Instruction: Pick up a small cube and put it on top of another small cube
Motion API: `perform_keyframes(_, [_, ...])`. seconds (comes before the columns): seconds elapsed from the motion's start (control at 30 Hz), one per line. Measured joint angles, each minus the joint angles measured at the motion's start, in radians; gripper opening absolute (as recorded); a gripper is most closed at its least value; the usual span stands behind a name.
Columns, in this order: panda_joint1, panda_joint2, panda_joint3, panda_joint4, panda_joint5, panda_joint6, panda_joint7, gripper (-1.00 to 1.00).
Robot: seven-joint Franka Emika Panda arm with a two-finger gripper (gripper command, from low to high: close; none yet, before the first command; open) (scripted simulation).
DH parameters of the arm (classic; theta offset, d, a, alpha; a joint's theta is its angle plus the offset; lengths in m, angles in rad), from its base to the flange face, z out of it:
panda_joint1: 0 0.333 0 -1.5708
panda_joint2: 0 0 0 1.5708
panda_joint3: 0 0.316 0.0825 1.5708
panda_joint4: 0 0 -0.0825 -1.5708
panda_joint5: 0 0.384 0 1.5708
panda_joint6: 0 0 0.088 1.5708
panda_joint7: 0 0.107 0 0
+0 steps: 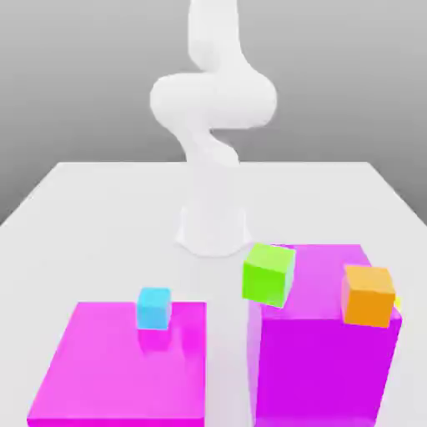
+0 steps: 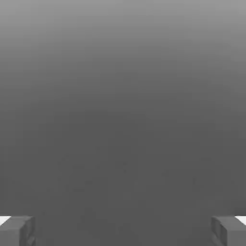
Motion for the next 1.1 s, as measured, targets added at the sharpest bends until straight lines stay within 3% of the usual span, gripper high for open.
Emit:
perform_keyframes(0.43, [0.234,0.474,0.187,-0.192,-0.002,0.257,-0.163,0.0])
perform_keyframes(0.7, [0.391,0.77,0.293,-0.308,-0.096,0.412,-0.195,0.0])
perform_keyframes(0.8, [0.437,0.883,0.269,-0.322,-0.175,0.48,-0.157,0.0])
perform_keyframes(0.93, [0.534,1.028,0.152,-0.295,-0.28,0.59,-0.08,0.0])
perform_keyframes(0.97, [0.554,1.053,0.129,-0.289,-0.296,0.61,-0.068,-1.0])
perform_keyframes(1.1, [0.554,1.053,0.13,-0.289,-0.297,0.61,-0.067,-1.0])
